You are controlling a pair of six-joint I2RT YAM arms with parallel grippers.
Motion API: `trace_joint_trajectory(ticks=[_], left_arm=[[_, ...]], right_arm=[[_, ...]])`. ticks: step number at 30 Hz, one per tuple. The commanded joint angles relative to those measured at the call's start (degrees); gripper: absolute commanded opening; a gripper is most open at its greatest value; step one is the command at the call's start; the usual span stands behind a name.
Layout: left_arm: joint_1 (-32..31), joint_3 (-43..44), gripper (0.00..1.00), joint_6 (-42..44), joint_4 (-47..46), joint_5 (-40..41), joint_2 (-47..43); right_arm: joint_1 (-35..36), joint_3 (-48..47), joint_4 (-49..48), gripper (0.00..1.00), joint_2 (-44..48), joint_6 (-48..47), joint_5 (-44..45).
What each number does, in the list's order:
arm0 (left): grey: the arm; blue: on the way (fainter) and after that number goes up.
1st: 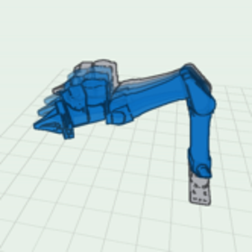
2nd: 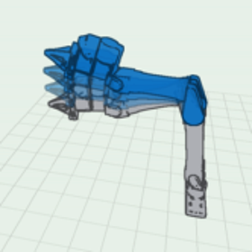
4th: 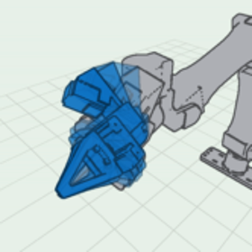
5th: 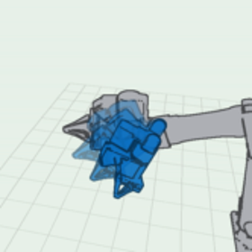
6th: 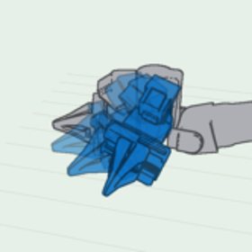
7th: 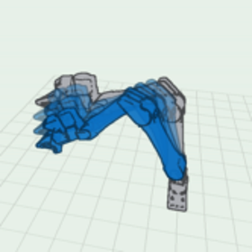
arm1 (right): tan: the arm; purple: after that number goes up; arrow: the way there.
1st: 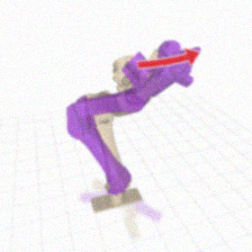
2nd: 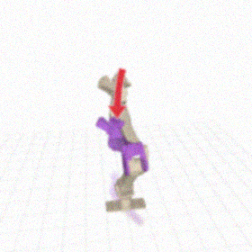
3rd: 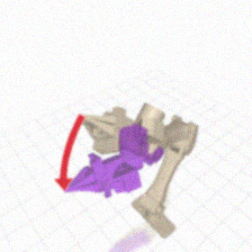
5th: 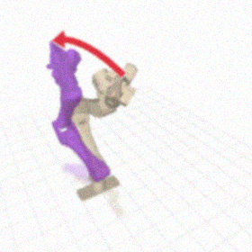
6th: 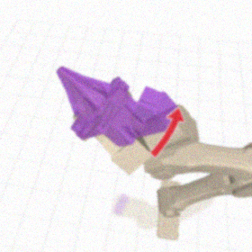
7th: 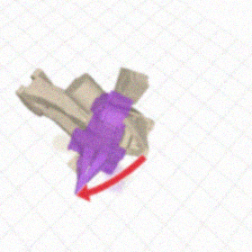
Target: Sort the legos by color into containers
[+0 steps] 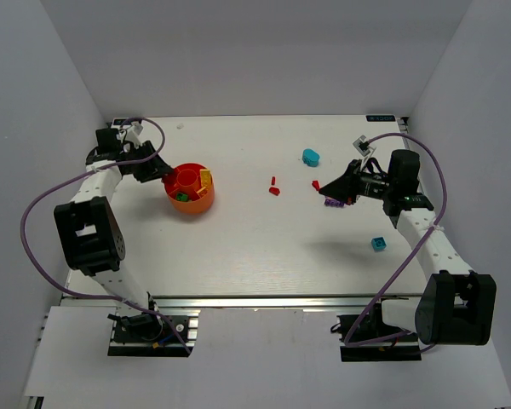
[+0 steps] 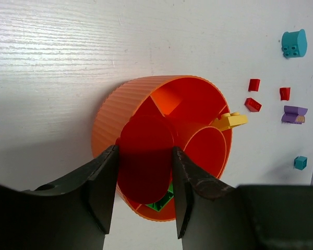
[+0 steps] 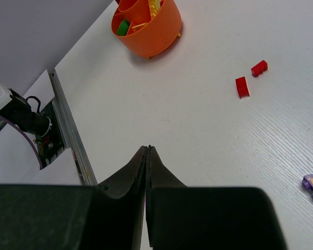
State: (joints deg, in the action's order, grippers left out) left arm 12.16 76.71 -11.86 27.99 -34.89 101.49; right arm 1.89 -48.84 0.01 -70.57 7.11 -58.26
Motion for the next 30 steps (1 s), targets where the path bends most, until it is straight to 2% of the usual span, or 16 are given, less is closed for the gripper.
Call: trace_joint_trajectory(ticks=[1,10,16,20,30], left_arm=[[-0.1,2.0,0.38,0.3,-1.7,-1.6,-4.5],[-0.1,-0.8,0.38,0.8,-7.0,-7.3,-8.1],[-0.1,-2.5,0.38,0.4,-11.5,-13.9,-7.8],[0.5,-5.9,0.38,-2.5,-17.6,-17.7,-8.2],[1.5,-9.1,0.38,-8.7,-26.1,-24.9,-6.5]], right_arm=[[-0.1,0.5,-1.2,0.03,0.2,-0.3,-1.2],[-0.2,0.4,-1.2,0.03,0.0,-0.3,-1.3],[-0.2,0.5,-1.2,0.03,-0.2,-0.3,-1.5],[0.0,0.5,-1.2,0.04,-0.3,-0.4,-1.9],[0.0,0.5,-1.5,0.03,-0.2,-0.3,-2.5]])
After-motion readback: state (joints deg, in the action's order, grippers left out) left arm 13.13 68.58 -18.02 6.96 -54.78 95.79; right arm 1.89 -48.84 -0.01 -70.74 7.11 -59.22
